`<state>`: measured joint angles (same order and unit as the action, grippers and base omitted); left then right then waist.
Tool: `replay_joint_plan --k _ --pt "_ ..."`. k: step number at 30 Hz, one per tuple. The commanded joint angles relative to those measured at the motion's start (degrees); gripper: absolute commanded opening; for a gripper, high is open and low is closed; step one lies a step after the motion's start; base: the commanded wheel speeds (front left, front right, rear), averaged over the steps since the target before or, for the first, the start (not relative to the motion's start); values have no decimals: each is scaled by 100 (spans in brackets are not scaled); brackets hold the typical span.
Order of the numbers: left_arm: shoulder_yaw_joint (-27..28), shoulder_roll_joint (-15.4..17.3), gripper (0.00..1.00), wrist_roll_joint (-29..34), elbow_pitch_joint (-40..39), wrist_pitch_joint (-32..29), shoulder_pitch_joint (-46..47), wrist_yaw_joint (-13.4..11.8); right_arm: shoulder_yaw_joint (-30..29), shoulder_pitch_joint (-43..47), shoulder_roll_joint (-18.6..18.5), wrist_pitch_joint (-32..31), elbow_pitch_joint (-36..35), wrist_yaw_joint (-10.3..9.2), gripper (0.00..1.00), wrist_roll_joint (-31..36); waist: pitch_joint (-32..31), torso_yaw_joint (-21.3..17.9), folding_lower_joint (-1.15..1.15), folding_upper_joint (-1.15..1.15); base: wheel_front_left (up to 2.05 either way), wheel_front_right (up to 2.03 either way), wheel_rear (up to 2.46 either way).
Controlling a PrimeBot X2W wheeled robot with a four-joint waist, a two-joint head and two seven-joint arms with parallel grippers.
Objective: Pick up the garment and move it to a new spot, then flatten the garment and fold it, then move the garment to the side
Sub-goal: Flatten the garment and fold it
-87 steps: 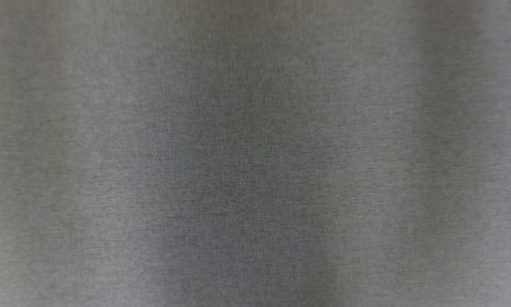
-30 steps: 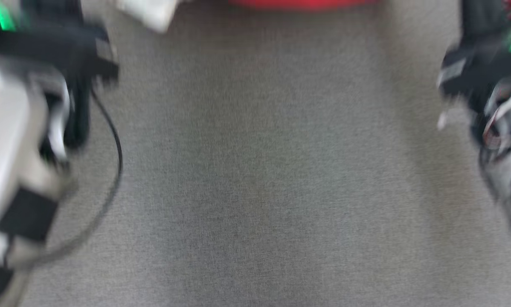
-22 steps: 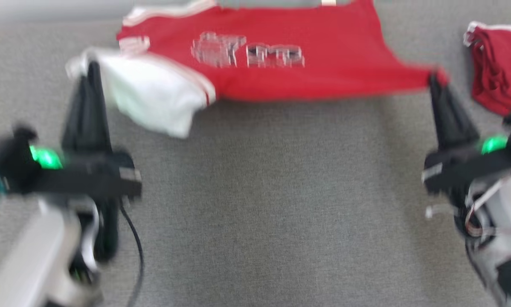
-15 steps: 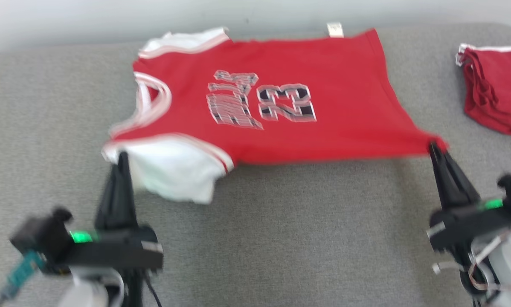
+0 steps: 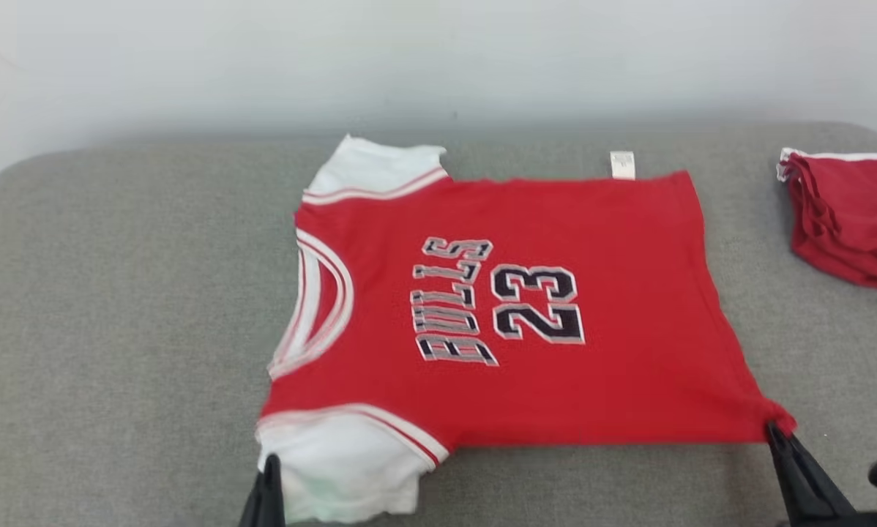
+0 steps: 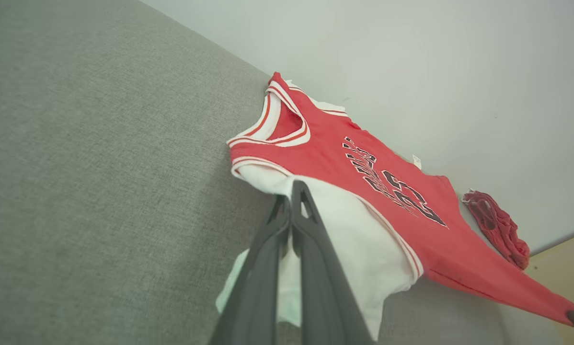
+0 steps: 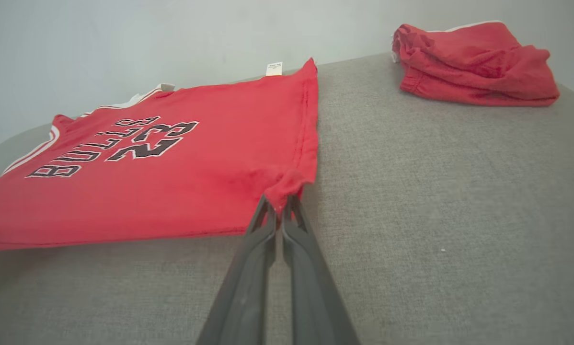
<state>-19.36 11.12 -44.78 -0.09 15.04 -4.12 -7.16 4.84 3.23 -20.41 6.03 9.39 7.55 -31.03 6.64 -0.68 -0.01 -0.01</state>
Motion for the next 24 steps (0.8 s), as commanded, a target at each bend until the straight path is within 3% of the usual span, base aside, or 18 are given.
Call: replay_joint_plan --k 1,11,24 --pt "-33 -59 0 89 40 18 -177 55 -185 250 24 -69 -77 -16 0 116 -148 91 1 1 0 0 0" --pt "-167 -178 0 165 318 15 -311 151 -602 728 432 -452 -313 -16 0 341 -92 109 1 1 0 0 0" --pt "-219 95 0 384 591 -250 683 352 -230 -196 432 -591 86 -16 0 171 42 -83 1 1 0 0 0"
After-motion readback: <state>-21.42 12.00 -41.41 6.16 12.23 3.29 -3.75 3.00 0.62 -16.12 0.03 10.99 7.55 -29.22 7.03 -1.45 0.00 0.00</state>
